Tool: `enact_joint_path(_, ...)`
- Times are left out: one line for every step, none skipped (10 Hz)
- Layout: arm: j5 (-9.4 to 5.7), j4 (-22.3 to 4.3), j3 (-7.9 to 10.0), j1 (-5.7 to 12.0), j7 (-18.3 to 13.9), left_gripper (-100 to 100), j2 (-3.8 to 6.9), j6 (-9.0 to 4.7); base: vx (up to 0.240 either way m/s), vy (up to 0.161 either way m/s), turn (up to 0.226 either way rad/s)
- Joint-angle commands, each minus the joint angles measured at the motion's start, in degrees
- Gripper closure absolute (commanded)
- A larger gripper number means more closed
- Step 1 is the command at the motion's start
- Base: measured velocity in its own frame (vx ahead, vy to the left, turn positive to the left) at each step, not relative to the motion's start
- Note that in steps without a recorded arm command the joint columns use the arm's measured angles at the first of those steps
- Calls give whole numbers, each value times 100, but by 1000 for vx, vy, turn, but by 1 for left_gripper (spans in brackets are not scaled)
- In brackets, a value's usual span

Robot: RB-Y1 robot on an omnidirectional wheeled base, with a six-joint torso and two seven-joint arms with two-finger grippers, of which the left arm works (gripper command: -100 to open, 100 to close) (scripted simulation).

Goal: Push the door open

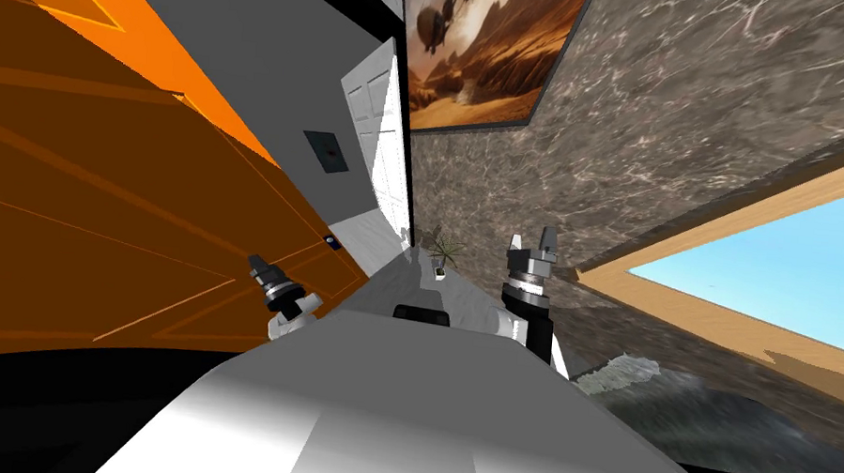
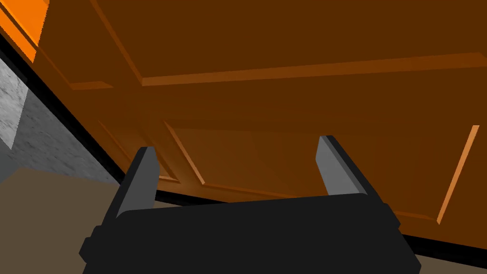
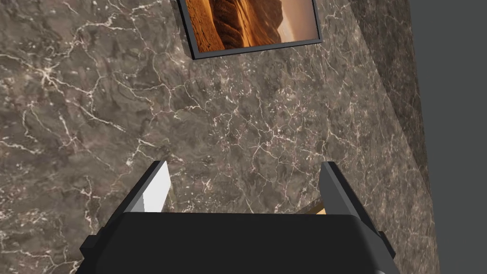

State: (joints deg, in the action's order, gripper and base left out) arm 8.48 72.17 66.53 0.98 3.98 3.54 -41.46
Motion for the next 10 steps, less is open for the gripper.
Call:
enact_joint_path(54, -192, 244, 95, -37, -100, -25, 11, 45, 78, -225)
enact_joint_path(88, -340, 394, 163, -48, -100, -42, -9, 48, 85, -165)
enact_joint_path(119, -478, 535, 228, -59, -100, -62, -27, 48, 90, -213)
enact_joint_path(149, -612, 671, 289, -69, -100, -84, -45, 38, 91, -228)
enact_joint_path(179, -745, 807, 351, -80, -100, -106, -63, 39, 86, -174)
enact_joint_path(209, -879, 942, 413, -90, -100, -128, -80, 40, 92, -173)
enact_joint_path(239, -1012, 1078, 475, -100, -100, -150, -98, 49, 85, -178)
enact_joint_path(267, -1133, 1201, 531, -110, -100, -175, -114, 45, 75, -247)
enact_joint_path(293, -1248, 1317, 584, -119, -100, -200, -129, 27, 88, -173)
enact_joint_path(319, -1363, 1434, 637, -128, -100, -225, -145, 19, 84, -158)
